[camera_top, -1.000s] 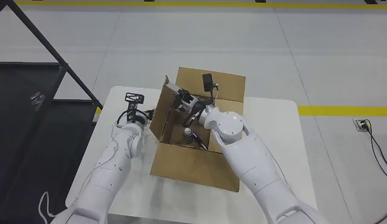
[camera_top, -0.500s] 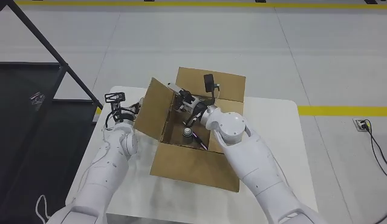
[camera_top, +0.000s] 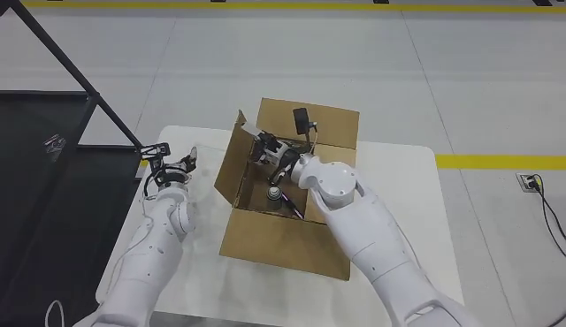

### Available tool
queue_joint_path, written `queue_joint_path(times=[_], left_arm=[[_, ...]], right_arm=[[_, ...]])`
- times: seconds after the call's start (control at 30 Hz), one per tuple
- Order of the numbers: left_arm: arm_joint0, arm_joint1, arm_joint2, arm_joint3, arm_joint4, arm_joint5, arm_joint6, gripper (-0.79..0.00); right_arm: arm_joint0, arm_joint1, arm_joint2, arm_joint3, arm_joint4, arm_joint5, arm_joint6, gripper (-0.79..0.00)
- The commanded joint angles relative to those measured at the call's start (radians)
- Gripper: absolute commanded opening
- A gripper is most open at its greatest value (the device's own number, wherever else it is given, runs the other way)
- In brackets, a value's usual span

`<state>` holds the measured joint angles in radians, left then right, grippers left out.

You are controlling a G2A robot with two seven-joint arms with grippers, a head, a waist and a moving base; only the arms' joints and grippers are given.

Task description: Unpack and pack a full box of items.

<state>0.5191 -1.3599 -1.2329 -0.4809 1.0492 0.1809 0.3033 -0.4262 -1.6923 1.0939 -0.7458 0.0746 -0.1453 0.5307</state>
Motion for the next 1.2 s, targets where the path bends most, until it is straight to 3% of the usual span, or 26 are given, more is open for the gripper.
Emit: queue_joint_path(times=[0.0, 0.17, 0.57, 1.17], left_arm=[[0.005, 0.005, -0.012, -0.009, -0.005, 0.006, -0.005, 0.0], [0.017, 0.014, -0.036, -0.026, -0.011, 0.016, -0.015, 0.0], [0.055, 0.026, -0.081, -0.062, -0.034, 0.032, -0.012, 0.0], [0.096, 0.026, -0.145, -0.087, -0.107, 0.12, 0.001, 0.0]], right_arm=[[0.001, -0.001, -0.003, 0.003, 0.002, -0.003, 0.003, 0.0], [-0.002, -0.008, -0.019, -0.004, 0.006, -0.003, 0.016, 0.0], [-0.018, -0.057, -0.13, -0.025, -0.017, -0.007, -0.091, 0.0], [0.038, -0.138, -0.231, 0.15, -0.058, -0.042, -0.265, 0.0]])
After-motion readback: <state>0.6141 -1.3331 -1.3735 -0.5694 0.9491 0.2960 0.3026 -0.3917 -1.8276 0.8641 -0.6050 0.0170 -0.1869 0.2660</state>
